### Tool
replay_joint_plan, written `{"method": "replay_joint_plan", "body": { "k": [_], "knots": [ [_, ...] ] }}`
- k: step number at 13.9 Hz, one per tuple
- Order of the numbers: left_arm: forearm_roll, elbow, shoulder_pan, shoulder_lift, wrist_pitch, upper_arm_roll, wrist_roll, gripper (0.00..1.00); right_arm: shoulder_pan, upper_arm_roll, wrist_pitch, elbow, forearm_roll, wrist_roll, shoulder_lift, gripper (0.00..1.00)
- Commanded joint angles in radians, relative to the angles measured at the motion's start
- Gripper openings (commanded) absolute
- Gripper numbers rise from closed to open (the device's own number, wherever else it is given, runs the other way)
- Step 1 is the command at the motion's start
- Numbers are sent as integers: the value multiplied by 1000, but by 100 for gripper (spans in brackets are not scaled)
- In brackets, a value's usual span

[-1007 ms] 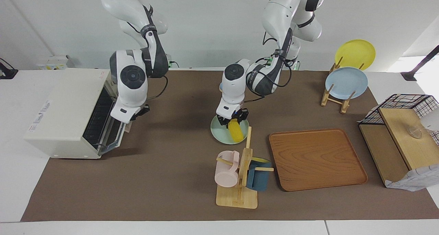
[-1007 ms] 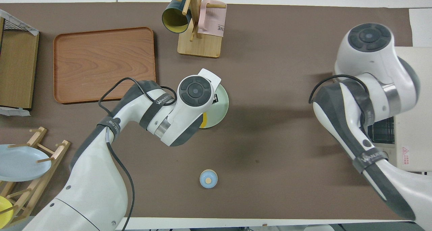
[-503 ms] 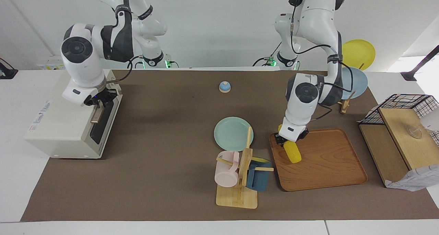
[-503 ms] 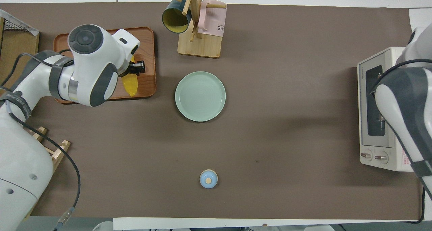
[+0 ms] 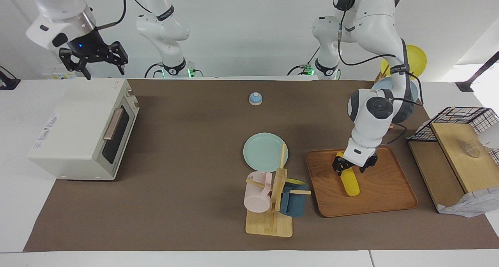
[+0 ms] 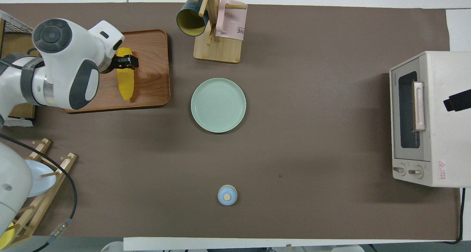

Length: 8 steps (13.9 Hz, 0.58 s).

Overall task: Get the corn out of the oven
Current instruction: 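Carry the corn onto the wooden tray while the right gripper closes the door, then open the left gripper to release the corn and withdraw it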

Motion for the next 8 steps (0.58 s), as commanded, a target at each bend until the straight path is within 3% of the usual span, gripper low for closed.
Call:
{"method": "replay_joint_plan", "body": {
  "k": [1, 5, 8],
  "knots": [
    [15, -24, 35, -196, -231, 1, 39, 100, -11, 13, 29, -61, -22, 48, -12, 100],
    [3, -2, 98, -367, -498, 3, 122, 100, -12, 14, 0, -65, -13, 57, -16, 100],
    [-22, 88, 124, -435, -694, 8, 280, 100, -11, 14, -6, -68, -3, 77, -16, 100]
  ]
}}
